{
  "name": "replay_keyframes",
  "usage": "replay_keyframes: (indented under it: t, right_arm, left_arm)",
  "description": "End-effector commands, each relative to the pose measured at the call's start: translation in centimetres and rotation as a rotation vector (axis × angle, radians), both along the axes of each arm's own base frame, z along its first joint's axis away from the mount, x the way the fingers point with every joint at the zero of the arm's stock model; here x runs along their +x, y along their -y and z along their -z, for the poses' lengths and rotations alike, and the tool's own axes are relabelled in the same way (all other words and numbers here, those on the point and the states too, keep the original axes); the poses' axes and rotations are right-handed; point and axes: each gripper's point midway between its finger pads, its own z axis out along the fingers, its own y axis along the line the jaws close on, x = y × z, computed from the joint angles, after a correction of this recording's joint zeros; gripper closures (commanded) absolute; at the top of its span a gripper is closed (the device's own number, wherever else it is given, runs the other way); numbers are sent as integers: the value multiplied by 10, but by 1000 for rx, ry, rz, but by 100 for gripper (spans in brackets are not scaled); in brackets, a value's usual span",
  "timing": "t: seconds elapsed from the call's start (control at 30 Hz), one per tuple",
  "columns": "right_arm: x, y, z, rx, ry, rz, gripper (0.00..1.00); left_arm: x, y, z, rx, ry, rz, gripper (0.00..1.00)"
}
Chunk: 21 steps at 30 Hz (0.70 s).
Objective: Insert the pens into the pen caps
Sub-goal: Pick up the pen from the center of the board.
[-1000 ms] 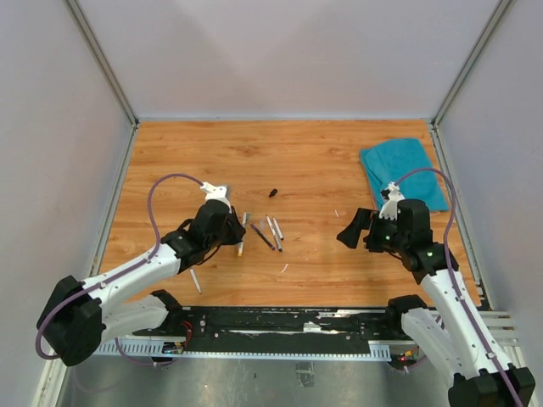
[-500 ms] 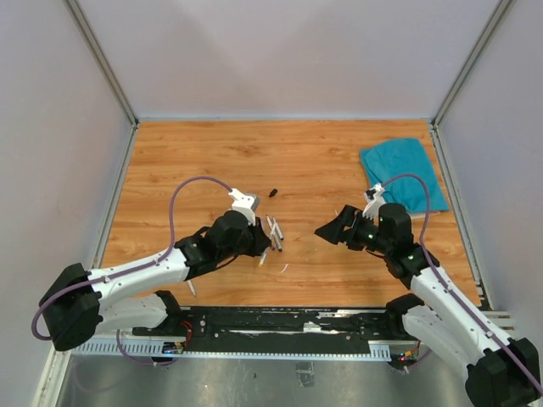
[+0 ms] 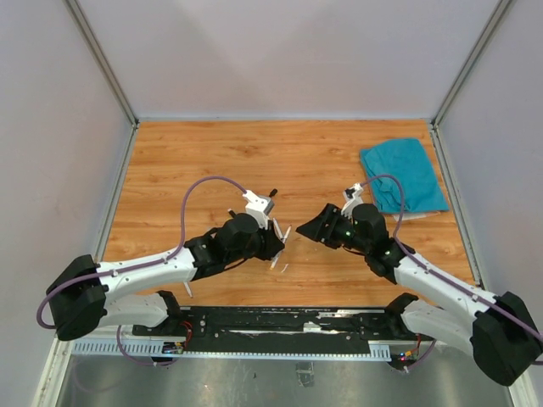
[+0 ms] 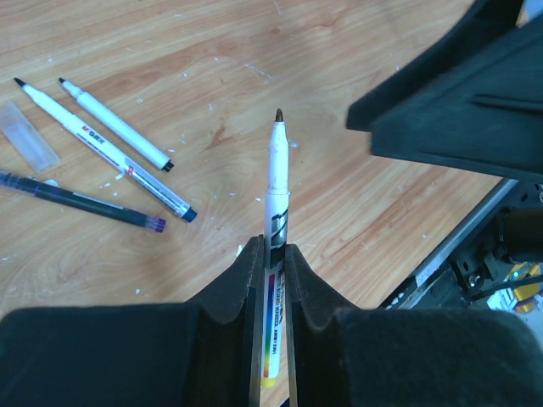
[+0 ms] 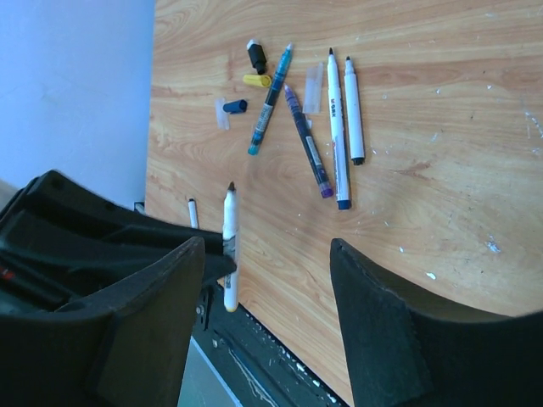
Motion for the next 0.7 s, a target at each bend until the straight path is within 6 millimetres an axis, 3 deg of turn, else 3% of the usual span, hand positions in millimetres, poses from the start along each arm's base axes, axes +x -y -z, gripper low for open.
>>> replay_keyframes:
  t: [0.0,0.3,0.67]
  right_arm:
    - [9,-20,-9,48,11,11,41]
    - [8,-49,-4,82,-8,-51,52]
    - [-1,-66,3,110,-43,-108,81]
  left_arm:
    - [0,18,-21,-56,46,41,98]
    - [-4,21,-18,-45,45,63,98]
    - [-1,19,-18,-41,52,45,98]
